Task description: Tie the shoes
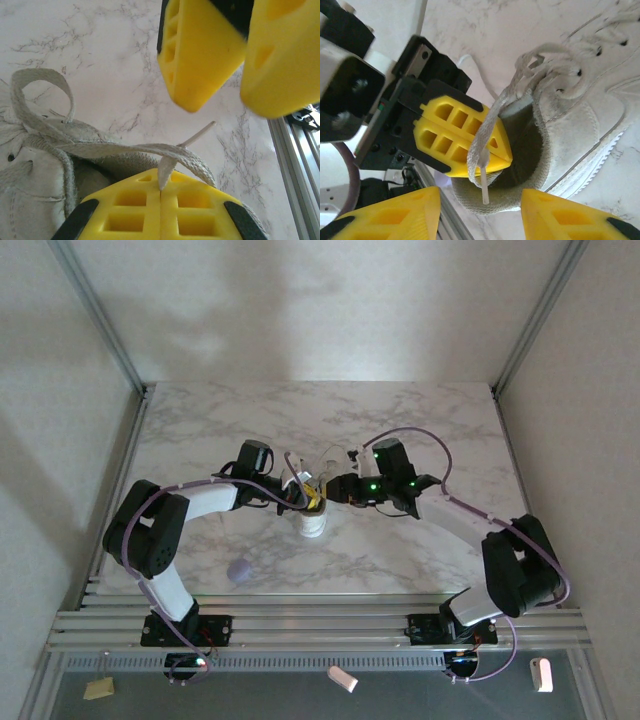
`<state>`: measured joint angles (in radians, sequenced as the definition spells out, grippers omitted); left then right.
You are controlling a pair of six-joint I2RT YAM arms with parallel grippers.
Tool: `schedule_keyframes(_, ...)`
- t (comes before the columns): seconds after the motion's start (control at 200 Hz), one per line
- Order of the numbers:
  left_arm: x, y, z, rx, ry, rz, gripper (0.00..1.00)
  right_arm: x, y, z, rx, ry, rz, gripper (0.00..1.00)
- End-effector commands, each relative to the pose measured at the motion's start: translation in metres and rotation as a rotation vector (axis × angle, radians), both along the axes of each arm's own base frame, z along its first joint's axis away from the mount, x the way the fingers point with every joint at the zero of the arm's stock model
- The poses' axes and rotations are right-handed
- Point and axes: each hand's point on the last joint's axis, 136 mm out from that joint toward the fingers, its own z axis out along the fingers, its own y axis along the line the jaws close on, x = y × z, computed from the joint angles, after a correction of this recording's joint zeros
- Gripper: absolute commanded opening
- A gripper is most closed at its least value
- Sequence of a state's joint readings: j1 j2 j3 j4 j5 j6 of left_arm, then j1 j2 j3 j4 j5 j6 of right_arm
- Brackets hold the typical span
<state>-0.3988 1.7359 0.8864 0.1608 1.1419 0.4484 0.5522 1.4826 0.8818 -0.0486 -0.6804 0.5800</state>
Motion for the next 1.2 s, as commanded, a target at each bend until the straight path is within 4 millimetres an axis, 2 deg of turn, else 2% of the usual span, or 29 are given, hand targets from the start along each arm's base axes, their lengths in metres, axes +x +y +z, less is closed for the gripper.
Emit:
schedule_keyframes(0.0,-0.004,-0.004,0.01,-0.025,-0.017,-0.026,0.0,-0.003,0.007,0.005,0.034,-0.013,0.086,0.48)
schedule_keyframes(0.16,-0.004,-0.004,0.011,-0.026,-0.017,-0.026,0.0,0.0,0.011,0.001,0.034,0.003,0.105,0.48)
schedule_keyframes(0.27,-0.005,-0.003,0.01,-0.023,-0.017,-0.026,0.0,0.0,0.013,0.001,0.049,0.009,0.111,0.43)
schedule_keyframes(0.576,-0.005,-0.003,0.009,-0.017,-0.016,-0.025,0.0,0.0,0.016,0.002,0.073,0.023,0.114,0.19)
schedule_keyframes(0.771,-0.004,-0.003,0.009,-0.017,-0.014,-0.026,0.0,0.0,0.015,0.004,0.067,0.011,0.115,0.0)
schedule_keyframes(0.911,-0.004,-0.003,0.012,-0.022,-0.015,-0.02,0.0,0.0,0.013,0.003,0.053,-0.004,0.114,0.0)
schedule_keyframes(0.971,0.003,-0.004,0.016,-0.03,-0.012,0.017,0.0,0.001,0.011,0.003,0.039,-0.016,0.105,0.0)
schedule_keyframes(1.031,0.011,-0.004,0.027,-0.052,-0.019,0.076,0.32,0.002,0.008,0.004,0.021,-0.035,0.095,0.0)
schedule_keyframes(1.056,0.012,-0.003,0.032,-0.063,-0.027,0.092,0.42,0.002,0.007,0.004,0.012,-0.043,0.09,0.0)
schedule_keyframes(1.146,0.018,0.002,0.054,-0.1,-0.087,0.168,0.6,0.004,-0.001,0.006,-0.035,-0.079,0.066,0.0)
schedule_keyframes(1.196,0.02,0.006,0.067,-0.116,-0.123,0.213,0.66,0.004,-0.005,0.007,-0.059,-0.097,0.058,0.0)
